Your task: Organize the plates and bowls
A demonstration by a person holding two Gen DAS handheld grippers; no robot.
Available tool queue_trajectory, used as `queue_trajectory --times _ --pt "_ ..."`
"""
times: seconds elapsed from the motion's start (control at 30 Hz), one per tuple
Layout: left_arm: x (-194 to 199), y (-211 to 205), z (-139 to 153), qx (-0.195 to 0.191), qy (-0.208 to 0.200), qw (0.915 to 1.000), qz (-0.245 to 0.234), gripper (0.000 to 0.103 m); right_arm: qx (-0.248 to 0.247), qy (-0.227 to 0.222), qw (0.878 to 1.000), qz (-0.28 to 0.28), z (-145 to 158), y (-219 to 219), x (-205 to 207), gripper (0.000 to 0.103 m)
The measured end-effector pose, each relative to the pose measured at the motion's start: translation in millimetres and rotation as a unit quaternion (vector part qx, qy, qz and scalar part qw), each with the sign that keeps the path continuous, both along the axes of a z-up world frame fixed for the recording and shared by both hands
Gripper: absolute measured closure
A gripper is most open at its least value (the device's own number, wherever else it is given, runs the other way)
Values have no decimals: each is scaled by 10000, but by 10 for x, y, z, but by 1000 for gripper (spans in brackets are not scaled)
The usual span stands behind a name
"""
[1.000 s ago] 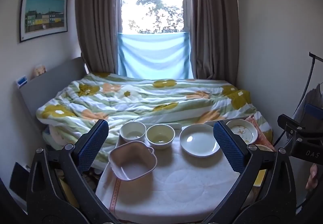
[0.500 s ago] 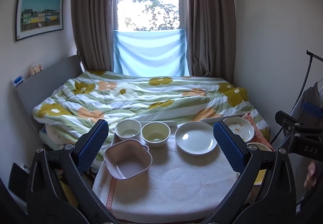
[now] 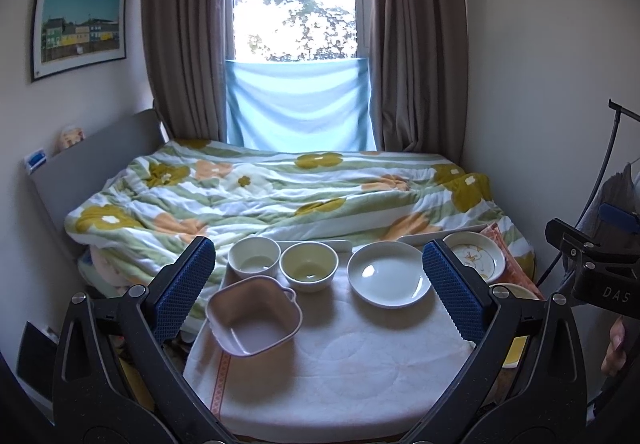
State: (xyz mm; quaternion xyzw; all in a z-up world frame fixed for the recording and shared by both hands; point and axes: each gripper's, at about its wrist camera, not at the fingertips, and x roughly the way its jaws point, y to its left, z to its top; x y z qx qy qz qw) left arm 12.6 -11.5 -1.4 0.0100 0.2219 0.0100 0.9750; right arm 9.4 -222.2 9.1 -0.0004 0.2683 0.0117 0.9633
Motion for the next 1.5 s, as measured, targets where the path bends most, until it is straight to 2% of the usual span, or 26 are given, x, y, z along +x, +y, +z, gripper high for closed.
queue_trajectory --times 1.5 --pt "-3 27 -12 -53 0 10000 1 0 66 3 10000 -2 -8 -43 19 0"
